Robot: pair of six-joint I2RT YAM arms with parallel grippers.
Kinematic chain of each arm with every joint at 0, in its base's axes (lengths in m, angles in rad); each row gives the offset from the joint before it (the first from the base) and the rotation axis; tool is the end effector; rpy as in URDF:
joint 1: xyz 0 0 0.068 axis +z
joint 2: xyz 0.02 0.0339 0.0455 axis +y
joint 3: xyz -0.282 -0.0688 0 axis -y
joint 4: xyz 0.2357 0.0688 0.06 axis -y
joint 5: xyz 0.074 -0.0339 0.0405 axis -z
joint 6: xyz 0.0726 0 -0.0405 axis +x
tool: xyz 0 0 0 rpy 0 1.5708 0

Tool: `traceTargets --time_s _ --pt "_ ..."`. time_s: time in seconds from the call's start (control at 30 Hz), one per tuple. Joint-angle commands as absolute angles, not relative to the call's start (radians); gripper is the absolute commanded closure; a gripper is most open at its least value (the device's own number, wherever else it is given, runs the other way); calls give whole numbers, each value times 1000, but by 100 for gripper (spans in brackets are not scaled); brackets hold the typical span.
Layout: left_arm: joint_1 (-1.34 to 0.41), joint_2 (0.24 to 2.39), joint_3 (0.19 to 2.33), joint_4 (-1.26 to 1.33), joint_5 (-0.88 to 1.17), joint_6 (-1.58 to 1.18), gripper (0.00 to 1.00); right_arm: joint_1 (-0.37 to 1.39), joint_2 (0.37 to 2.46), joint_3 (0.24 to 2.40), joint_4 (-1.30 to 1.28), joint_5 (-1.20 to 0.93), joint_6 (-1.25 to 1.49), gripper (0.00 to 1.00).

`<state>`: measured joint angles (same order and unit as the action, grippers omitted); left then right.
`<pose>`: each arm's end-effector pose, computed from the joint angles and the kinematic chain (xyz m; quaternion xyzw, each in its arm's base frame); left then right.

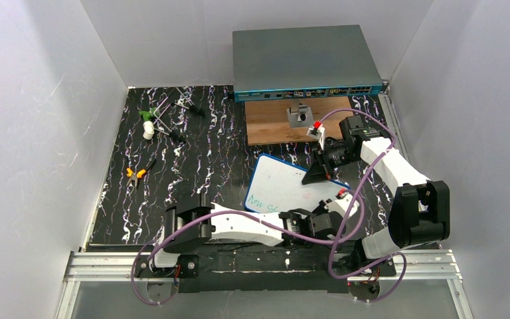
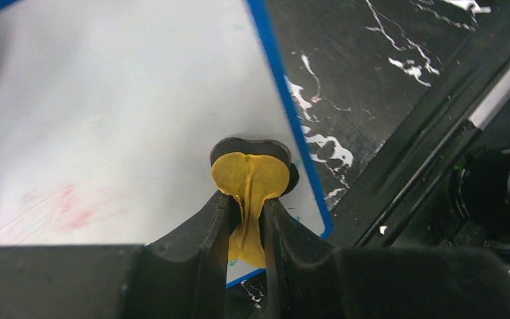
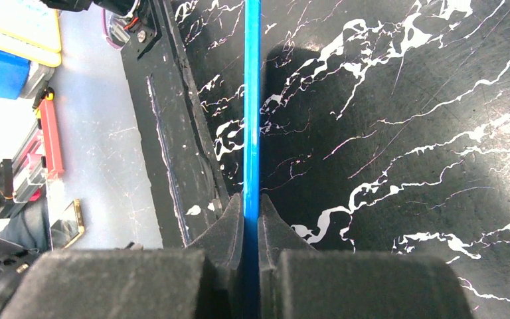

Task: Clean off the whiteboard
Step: Erase the whiteboard at the center of the board.

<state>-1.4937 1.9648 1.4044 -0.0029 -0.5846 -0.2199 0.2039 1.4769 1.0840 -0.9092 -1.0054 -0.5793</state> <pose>0.0764 -0.4691 0.2276 0.3869 0.7569 -0.1841 0.4934 0.2464 0.1135 0.2506 -0.3911 0.7780 0.4472 0.2044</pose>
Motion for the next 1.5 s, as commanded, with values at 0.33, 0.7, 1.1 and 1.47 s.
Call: traceTargets --time_s 0.33,0.7,1.1,1.47 --pt "-1421 1855 1325 44 -538 -311 100 209 1463 1104 -967 -1069 -559 99" --pt "-1495 1991 1450 -33 -375 -154 100 207 1463 1103 -968 -1069 -561 99" --pt "-1464 2020 1517 -168 -551 -223 100 205 1463 1103 -968 -1070 -562 99" --pt "-1355 1880 1465 -25 -598 -227 100 204 1468 1104 -969 -1069 -562 99"
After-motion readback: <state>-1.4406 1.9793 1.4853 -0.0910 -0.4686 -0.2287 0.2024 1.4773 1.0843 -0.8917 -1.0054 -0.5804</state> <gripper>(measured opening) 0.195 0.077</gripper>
